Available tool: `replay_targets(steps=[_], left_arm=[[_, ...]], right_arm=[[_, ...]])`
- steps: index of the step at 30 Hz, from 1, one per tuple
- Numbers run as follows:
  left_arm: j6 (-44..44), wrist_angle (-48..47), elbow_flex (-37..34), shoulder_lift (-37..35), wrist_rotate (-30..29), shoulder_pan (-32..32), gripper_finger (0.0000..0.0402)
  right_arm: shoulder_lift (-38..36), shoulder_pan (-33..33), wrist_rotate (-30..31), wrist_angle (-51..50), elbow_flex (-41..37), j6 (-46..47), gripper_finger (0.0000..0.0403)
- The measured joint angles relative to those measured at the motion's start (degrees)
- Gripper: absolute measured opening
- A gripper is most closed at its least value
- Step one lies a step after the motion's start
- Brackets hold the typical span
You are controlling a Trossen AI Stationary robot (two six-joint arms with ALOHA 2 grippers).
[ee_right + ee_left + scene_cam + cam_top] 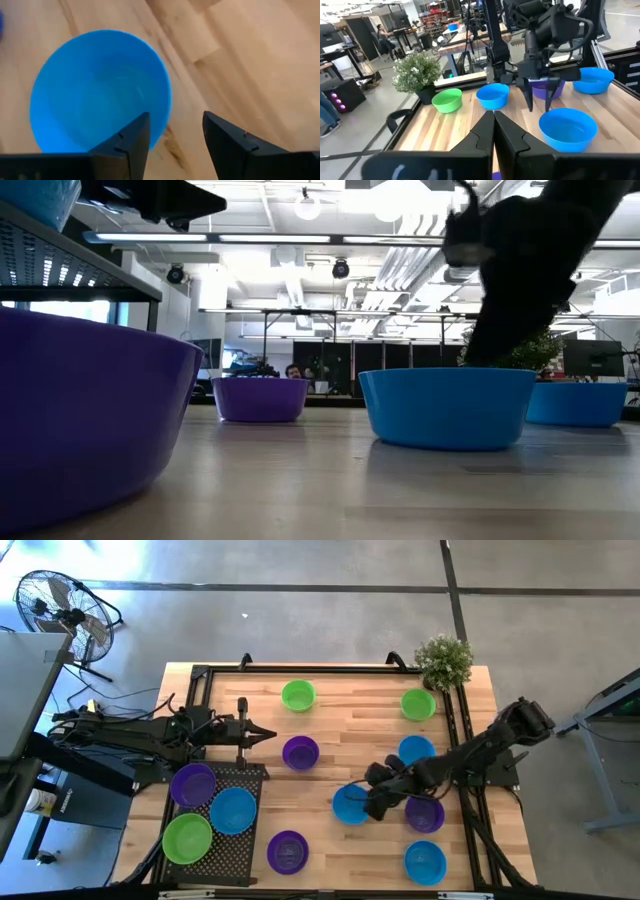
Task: Pick & Place Mini bowls
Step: Stack the blue bowl on the other blue bowl on the shelf
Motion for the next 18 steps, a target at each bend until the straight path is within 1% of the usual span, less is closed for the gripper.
replay_targets(steps=[4,6,8,12,15,18], left_arm=[[0.02,-0.43,0.0,0.0,0.0,0.0,0.0001],[0.02,-0.77,0.0,0.0,0.02,0.0,0.0001],[0.05,-1.01,0.0,0.0,0.01,0.0,0.0001],[0.17,-1.0,0.0,0.0,0.02,0.0,0.0001],[0.17,-1.01,0.0,0.0,0.04,0.0,0.0001],[0.17,-1.01,0.0,0.0,0.04,0.0,0.0001]], right_arm=[[1.59,-1.19,-6.61,1.31,0.0,0.01,0.0151],[1.57,-0.7,-7.63,0.63,-0.07,-2.81,0.0146],[0.58,0.21,-6.78,-0.38,-0.05,-5.45,0.0147],[-2.57,2.7,-1.79,-2.56,-0.07,-11.12,0.0162],[-4.5,6.38,1.42,-1.76,-0.04,-16.8,0.0174],[-3.82,10.93,3.47,0.93,-0.02,-20.91,0.0175]])
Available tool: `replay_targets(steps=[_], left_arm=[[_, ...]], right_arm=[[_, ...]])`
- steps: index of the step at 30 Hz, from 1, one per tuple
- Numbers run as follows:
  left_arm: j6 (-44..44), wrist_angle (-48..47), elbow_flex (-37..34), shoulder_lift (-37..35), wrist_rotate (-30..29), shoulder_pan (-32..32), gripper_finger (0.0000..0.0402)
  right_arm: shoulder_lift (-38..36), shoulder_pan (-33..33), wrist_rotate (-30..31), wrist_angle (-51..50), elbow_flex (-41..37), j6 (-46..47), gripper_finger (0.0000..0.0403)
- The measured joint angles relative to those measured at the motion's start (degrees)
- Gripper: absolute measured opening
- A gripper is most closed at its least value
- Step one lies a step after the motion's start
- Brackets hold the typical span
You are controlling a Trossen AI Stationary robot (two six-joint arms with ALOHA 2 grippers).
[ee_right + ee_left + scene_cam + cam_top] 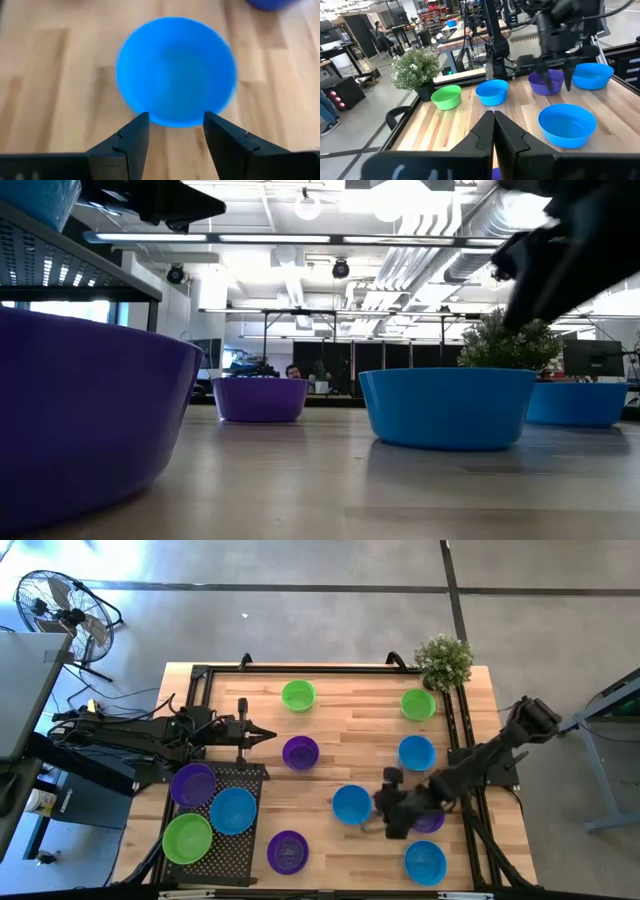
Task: Pick & Place Mini bowls
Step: Stack the blue bowl on the other blue bowl on the shelf
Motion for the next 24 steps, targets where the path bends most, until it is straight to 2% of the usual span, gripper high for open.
replay_targets(steps=[7,14,19,24], left_arm=[[-0.02,-0.02,0.0,0.0,0.07,0.0,0.0001],[-0.02,-0.53,0.0,0.0,1.22,0.0,0.0001],[-0.19,-2.47,0.0,0.0,1.28,0.0,0.0001],[-0.26,-3.11,0.0,0.02,3.05,0.0,0.0001]], right_arm=[[6.31,4.61,3.26,0.32,0.94,0.21,0.0148],[15.59,4.01,6.19,-6.29,11.18,-9.14,0.0133],[20.54,3.67,4.82,-12.99,18.13,-10.97,0.0133],[22.66,2.15,3.59,-13.57,19.15,-12.27,0.013]])
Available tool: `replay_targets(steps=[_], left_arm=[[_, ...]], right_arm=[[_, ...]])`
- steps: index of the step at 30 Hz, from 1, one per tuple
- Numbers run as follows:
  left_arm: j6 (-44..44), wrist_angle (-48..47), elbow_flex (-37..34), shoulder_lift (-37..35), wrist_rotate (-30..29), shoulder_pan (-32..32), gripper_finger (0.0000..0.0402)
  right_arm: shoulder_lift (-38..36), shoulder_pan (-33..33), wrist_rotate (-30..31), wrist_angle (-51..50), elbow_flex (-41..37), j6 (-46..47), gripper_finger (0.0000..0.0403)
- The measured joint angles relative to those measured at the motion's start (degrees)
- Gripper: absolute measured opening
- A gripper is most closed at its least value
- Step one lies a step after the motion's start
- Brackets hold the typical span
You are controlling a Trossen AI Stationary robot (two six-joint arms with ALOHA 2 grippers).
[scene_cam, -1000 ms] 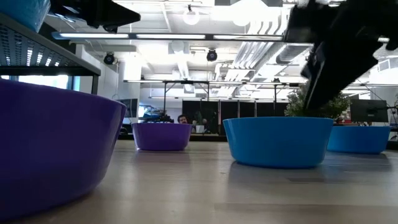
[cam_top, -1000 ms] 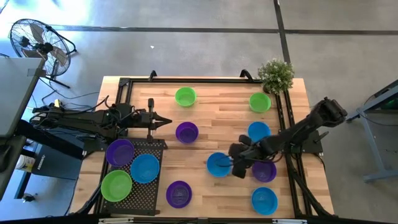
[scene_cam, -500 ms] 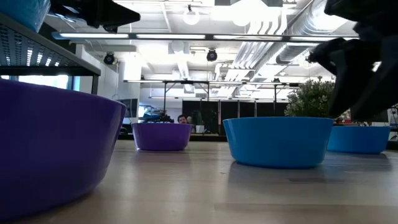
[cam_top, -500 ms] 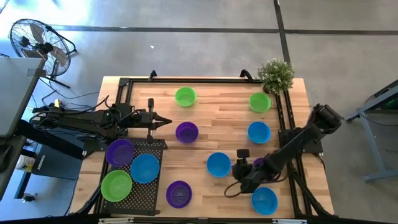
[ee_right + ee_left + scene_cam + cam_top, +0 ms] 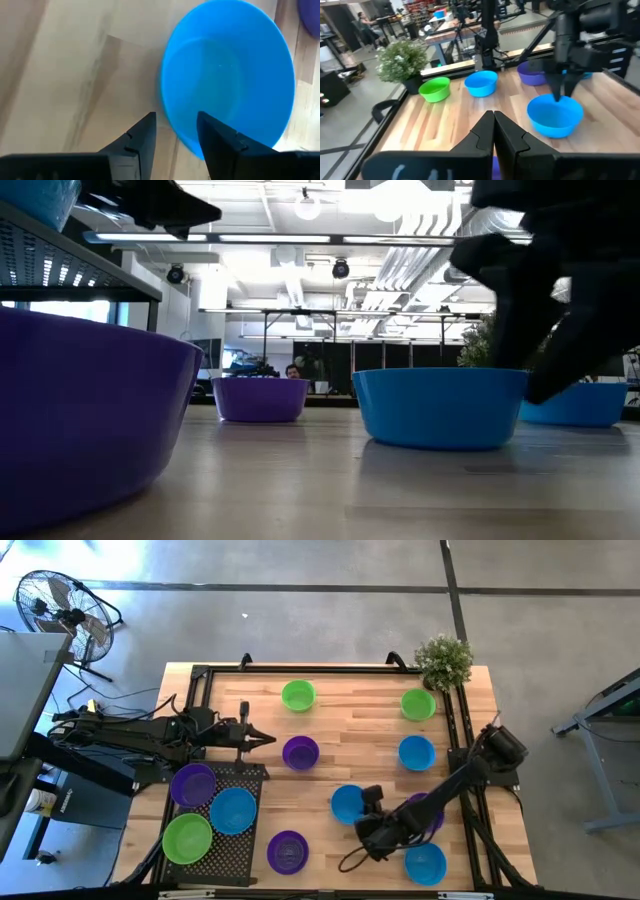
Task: Pick & Place Mini bowls
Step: Stack the blue bowl on the other blue bowl on the shelf
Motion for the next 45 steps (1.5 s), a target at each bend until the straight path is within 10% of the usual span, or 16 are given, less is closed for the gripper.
replay_targets(steps=[10,26,45], left_arm=[[-0.01,-1.86,0.02,0.0,3.03,0.0,0.0001],[2.21,-6.21,0.1,3.75,13.41,-0.41,0.0001],[7.71,-14.71,10.92,15.9,-10.96,-17.34,0.0131]], right_arm=[[0.02,-2.34,-1.7,-0.15,-0.04,-4.38,0.001],[-2.04,-11.03,-13.3,-6.96,14.28,-19.45,0.0003],[-2.04,-20.68,-21.47,-4.13,19.74,-27.41,0.0005]])
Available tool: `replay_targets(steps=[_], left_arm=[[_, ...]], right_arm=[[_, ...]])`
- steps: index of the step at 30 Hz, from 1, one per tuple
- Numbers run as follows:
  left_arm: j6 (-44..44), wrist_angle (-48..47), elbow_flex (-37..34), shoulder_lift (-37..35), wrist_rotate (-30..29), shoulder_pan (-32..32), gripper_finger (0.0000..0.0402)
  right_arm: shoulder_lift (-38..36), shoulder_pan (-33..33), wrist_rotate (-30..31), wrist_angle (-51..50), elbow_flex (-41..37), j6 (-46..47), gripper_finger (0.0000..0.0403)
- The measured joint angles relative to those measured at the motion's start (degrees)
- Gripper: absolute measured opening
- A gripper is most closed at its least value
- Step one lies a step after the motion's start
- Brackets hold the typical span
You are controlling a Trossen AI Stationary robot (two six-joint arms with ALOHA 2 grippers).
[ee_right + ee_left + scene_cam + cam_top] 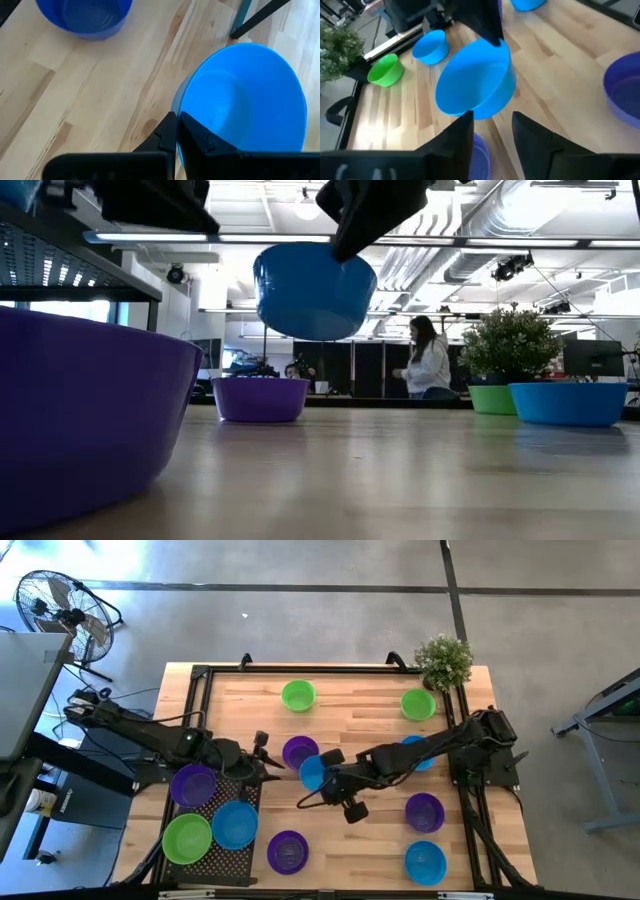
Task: Pick & Place Mini bowls
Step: Stack the blue bowl on the other blue bowl on the shelf
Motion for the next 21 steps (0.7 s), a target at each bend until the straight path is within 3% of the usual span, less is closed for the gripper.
replay_targets(steps=[6,11,21], left_arm=[[-0.98,-5.33,4.55,0.38,2.63,0.05,0.0138],[-0.96,-7.41,6.6,4.66,4.37,0.02,0.0138],[0.29,-9.3,11.77,11.99,-1.02,0.02,0.0138]], right_arm=[[0.0,-0.63,0.41,2.87,0.0,-1.0,0.0002],[0.01,-2.1,-0.48,5.89,0.0,-1.49,0.0006],[0.0,-2.55,-3.3,9.14,0.0,-2.62,0.0005]])
